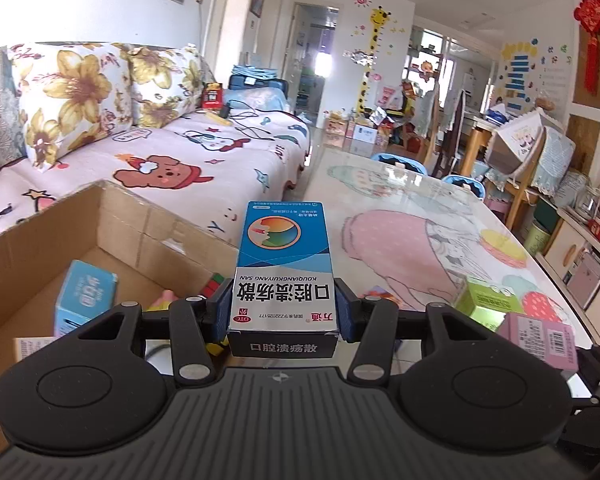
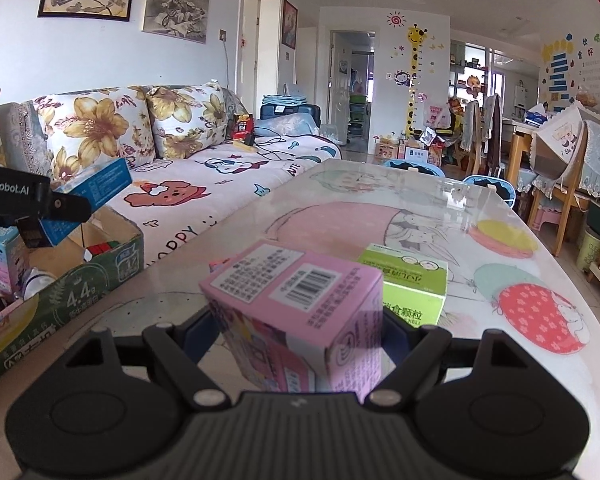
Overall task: Organize rigid objects
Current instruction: 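Carry the blue medicine box and pink box into the cardboard box and open both tools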
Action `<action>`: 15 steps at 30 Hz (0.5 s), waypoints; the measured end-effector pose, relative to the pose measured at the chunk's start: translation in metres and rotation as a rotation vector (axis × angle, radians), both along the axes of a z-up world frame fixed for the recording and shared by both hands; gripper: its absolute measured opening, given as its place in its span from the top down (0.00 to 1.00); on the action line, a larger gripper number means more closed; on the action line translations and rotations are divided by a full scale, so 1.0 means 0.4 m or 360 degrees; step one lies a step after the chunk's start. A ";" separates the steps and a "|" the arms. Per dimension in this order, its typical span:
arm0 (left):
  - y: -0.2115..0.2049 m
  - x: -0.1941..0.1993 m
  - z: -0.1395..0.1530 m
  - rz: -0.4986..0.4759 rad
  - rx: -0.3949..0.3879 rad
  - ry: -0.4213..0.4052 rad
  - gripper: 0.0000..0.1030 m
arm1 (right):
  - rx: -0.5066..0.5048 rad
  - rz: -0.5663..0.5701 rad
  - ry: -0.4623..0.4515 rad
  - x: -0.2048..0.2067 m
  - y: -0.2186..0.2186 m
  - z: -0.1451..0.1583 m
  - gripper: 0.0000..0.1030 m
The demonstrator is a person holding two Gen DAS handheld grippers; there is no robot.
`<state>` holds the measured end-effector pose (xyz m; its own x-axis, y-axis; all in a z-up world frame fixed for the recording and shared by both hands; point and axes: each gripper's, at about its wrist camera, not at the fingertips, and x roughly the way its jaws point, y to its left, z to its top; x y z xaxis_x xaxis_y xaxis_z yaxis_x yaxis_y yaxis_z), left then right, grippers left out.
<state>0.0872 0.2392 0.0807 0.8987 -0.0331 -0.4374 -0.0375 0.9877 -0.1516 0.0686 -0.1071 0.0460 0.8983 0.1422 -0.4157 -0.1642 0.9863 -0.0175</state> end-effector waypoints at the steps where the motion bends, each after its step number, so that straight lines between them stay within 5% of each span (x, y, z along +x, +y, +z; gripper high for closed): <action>1: 0.003 0.002 0.000 0.0018 -0.0005 0.0004 0.40 | -0.0007 0.0009 -0.0010 -0.001 0.009 0.005 0.19; 15: 0.048 0.014 -0.003 0.0332 -0.0020 0.0107 0.40 | -0.0060 0.0185 -0.0100 -0.037 0.148 0.046 0.19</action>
